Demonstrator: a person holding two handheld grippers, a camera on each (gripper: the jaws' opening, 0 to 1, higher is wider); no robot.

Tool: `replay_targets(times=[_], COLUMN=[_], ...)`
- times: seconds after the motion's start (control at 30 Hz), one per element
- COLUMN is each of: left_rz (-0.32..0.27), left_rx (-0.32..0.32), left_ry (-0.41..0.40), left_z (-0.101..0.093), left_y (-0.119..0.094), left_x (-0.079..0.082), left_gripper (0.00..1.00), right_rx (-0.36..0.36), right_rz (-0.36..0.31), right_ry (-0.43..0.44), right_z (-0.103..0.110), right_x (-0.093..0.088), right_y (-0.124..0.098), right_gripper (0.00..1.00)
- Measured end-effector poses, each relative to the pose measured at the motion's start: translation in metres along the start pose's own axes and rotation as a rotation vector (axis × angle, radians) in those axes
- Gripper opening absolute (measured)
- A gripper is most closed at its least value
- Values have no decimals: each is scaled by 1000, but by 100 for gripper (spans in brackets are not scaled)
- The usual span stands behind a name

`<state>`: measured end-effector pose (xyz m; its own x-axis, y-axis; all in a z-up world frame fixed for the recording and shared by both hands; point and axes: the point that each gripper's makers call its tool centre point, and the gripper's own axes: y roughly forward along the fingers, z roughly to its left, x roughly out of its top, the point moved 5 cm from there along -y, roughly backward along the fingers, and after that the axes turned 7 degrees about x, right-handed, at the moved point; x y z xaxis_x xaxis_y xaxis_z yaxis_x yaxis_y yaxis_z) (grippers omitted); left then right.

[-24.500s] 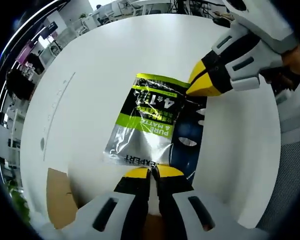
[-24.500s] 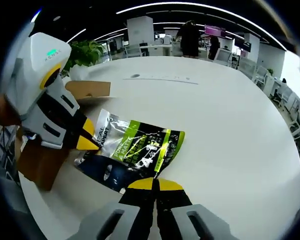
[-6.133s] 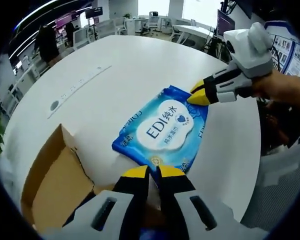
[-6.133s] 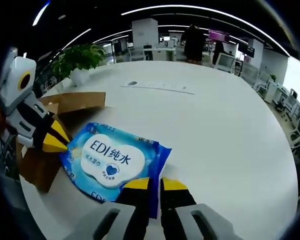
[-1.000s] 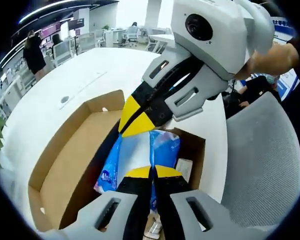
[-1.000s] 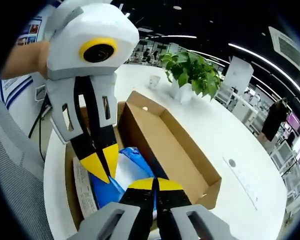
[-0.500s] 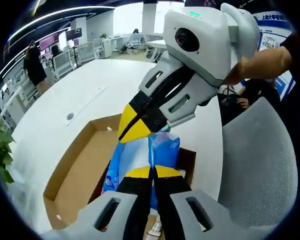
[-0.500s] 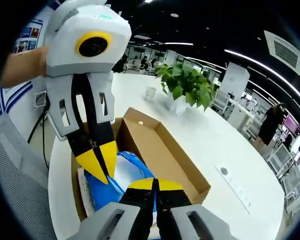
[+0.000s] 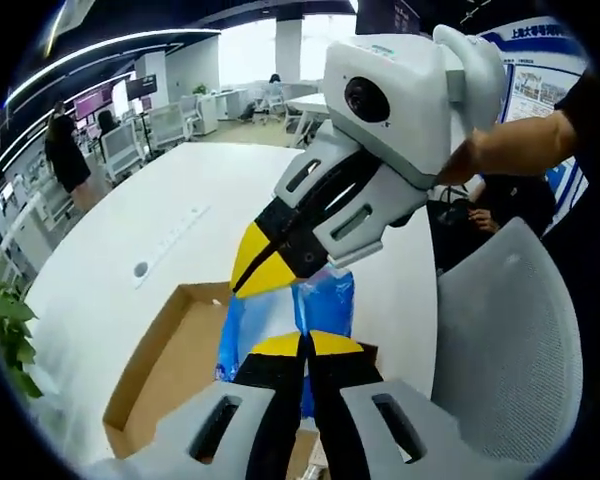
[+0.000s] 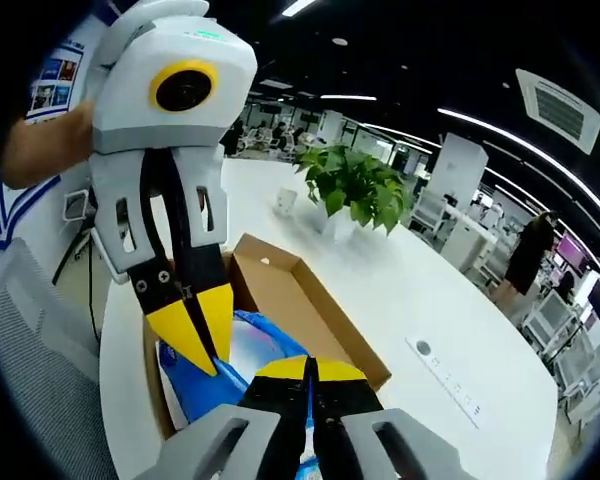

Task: Operate the shoe box by opening the lid, removing the specified soft item, and placing it in the target area until the item is outside and the box remains undamaged.

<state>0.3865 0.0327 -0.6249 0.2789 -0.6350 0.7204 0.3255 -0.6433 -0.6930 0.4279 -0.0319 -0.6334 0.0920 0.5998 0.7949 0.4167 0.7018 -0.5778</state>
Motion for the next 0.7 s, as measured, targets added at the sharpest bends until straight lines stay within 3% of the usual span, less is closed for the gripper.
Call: replay_targets(times=[0.7], left_rz=[-28], left_rx=[-74], left_ry=[75], left_z=[-25], left_y=[37], left_x=[54], left_gripper=[0], right_rx=[-63], right_rz=[14], right_ry=[45], right_z=[-29], right_x=[-27], right_y=[-49], right_gripper=[0])
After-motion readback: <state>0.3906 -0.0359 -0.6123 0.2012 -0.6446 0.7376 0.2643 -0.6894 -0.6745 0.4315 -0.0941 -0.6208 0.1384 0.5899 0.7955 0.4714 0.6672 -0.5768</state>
